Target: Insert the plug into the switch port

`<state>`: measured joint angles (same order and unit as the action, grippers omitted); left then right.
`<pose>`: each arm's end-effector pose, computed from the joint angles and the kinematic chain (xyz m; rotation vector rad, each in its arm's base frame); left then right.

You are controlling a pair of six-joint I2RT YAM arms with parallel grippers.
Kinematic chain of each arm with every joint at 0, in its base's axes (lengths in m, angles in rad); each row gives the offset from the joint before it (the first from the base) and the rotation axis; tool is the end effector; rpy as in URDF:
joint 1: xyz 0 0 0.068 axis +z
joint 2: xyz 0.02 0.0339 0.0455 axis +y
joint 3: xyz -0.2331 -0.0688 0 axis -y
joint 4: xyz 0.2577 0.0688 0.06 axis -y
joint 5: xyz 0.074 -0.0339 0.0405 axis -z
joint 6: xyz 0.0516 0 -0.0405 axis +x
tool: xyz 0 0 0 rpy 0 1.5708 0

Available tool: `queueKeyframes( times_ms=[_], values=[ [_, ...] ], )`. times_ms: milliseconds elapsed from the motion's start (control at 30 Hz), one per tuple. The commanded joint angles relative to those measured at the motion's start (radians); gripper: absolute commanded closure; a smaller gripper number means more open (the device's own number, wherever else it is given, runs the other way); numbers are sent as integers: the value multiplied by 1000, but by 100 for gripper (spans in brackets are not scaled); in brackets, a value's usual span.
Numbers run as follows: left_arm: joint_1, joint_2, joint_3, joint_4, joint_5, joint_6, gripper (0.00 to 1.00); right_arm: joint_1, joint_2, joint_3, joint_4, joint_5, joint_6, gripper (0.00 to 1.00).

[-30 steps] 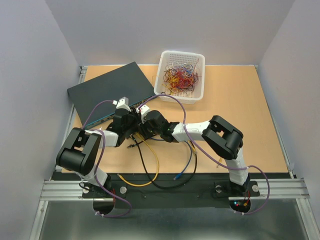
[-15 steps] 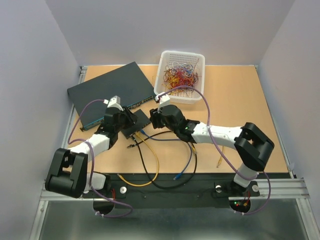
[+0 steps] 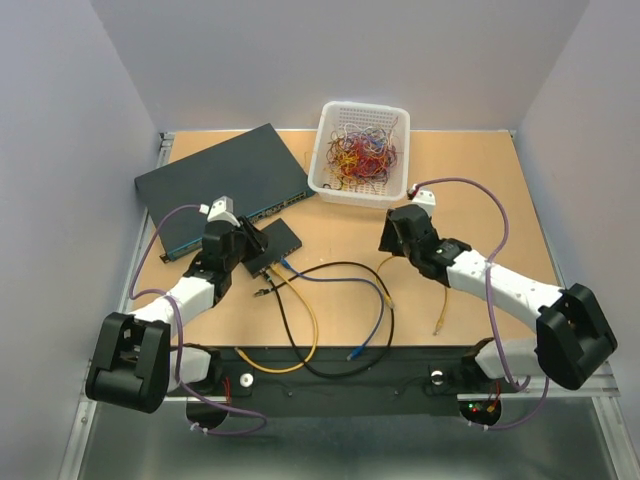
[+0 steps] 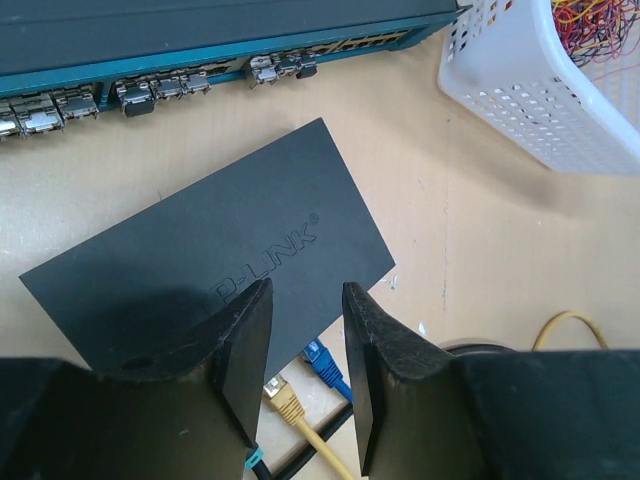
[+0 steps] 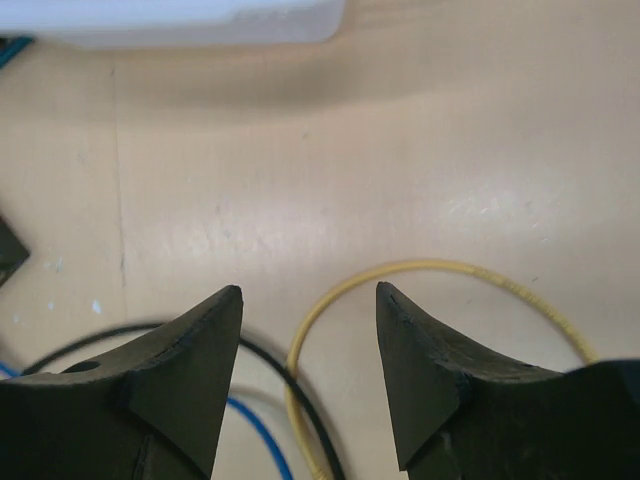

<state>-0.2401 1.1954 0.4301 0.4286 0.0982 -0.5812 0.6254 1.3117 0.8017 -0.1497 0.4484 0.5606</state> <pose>0.2710 -0.0716 0.1537 -0.2651 1.9414 -0.6428 0.2642 0.1632 0.1915 0.1703 2.1548 0.1819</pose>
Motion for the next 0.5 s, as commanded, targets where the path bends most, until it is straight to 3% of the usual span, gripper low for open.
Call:
queueKeyframes(
  times_ms=[0,467],
  values=[
    [-1,-3,-13,55,21,20,55,23,21,8,-126,-92,88,39],
    [-1,-37,-37,67,35,26,55,23,285,68,-123,-103,156,41]
  ],
)
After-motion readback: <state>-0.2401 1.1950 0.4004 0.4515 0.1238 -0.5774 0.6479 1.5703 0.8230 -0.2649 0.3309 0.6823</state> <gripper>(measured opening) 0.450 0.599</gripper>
